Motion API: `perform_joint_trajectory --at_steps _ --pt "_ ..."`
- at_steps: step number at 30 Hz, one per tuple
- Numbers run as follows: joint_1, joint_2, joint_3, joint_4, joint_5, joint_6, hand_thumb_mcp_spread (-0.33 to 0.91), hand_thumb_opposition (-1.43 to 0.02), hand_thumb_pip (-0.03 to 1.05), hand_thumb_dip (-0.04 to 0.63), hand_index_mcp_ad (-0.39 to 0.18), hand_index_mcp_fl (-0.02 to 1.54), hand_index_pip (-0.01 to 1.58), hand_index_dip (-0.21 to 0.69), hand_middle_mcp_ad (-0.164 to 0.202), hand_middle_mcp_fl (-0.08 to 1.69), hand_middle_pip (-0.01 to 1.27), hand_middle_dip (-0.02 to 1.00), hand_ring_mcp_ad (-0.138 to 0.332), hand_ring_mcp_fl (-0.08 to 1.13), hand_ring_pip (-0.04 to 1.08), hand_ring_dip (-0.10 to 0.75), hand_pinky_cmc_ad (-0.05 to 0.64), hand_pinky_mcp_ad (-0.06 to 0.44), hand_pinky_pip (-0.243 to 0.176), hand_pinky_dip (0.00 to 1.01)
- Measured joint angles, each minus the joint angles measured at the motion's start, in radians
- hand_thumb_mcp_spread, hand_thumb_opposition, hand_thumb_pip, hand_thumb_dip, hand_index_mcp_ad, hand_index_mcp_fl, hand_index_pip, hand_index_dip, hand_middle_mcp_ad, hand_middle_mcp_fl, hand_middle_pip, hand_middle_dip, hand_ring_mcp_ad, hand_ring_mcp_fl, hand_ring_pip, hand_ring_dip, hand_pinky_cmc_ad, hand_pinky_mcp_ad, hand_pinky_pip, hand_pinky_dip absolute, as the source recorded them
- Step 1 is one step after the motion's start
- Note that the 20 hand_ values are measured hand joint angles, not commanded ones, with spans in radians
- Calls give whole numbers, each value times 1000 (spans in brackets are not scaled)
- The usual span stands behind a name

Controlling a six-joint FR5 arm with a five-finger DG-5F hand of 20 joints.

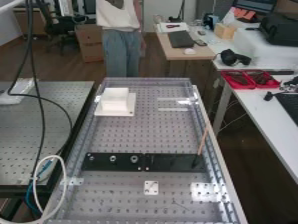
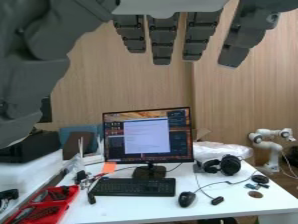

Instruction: Grab the bearing and place it in the white container

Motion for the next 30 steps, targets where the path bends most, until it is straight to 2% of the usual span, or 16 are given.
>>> perform_joint_trajectory --at_steps 5,10,12,24,30 --pt "-2 -2 4 -1 -3 -2 248 -696 396 45 9 26 86 -42 75 5 136 145 161 0 82 59 328 295 -75 227" --pt "-2 -3 8 -4 -3 -3 243 -698 396 45 5 24 86 -42 75 7 141 155 173 0 106 65 328 293 -73 227" --pt "-1 -2 8 -5 -3 -3 243 -696 396 45 9 24 87 -40 75 7 141 157 169 0 106 65 351 297 -75 229" --pt "-1 -4 11 -8 -2 -1 243 -714 400 45 5 24 87 -49 75 7 143 157 166 0 106 66 344 297 -75 229" --pt "-2 -5 8 -6 -3 2 246 -714 400 45 9 24 87 -49 75 7 143 157 173 0 106 66 363 297 -73 229"
